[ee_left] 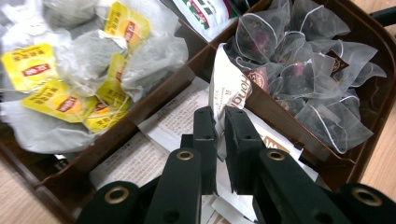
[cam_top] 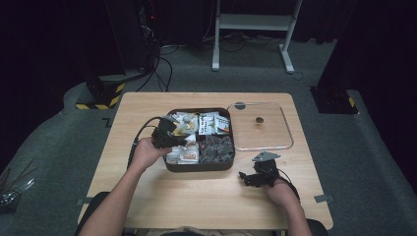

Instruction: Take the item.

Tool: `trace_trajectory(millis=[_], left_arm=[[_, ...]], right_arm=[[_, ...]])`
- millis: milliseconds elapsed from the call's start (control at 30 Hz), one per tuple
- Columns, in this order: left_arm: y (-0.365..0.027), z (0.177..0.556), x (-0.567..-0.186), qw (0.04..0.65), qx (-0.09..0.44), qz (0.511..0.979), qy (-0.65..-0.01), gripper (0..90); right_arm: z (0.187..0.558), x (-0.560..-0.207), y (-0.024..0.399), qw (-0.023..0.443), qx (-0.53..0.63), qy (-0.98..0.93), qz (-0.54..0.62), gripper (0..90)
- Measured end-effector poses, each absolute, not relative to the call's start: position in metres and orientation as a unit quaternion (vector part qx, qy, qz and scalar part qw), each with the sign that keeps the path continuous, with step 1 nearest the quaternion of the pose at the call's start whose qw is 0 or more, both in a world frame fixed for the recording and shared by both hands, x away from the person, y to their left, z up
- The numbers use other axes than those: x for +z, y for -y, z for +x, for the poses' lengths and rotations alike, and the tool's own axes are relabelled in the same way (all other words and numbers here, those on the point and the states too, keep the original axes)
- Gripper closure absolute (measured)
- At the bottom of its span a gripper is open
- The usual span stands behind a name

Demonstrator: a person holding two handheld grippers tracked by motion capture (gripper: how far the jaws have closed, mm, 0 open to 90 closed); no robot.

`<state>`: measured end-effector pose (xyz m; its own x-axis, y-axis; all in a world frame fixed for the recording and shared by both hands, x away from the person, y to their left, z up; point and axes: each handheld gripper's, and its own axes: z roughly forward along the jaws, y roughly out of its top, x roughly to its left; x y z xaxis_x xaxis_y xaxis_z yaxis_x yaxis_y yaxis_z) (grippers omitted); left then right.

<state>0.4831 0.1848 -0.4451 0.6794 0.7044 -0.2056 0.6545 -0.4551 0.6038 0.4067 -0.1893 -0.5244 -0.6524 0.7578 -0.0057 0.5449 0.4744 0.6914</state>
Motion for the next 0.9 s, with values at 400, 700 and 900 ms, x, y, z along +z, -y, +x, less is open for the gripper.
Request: trace_trajectory(millis=[400,700,900], left_arm=[[-0.201,0.478,-0.436,0.352,0.056,0.839,-0.412,83.6],[-0.218,0.473,-0.43,0.361,0.07,0.827,-0.425,83.6],[-0.228,0.47,-0.427,0.367,0.078,0.818,-0.436,83.6]], right_arm=[[0.408,-0.525,0.19,0.156,0.339,-0.846,0.38,7.8],[0.41,-0.525,0.19,0.153,0.341,-0.85,0.372,7.8],[0.412,-0.525,0.19,0.152,0.341,-0.852,0.367,7.8]])
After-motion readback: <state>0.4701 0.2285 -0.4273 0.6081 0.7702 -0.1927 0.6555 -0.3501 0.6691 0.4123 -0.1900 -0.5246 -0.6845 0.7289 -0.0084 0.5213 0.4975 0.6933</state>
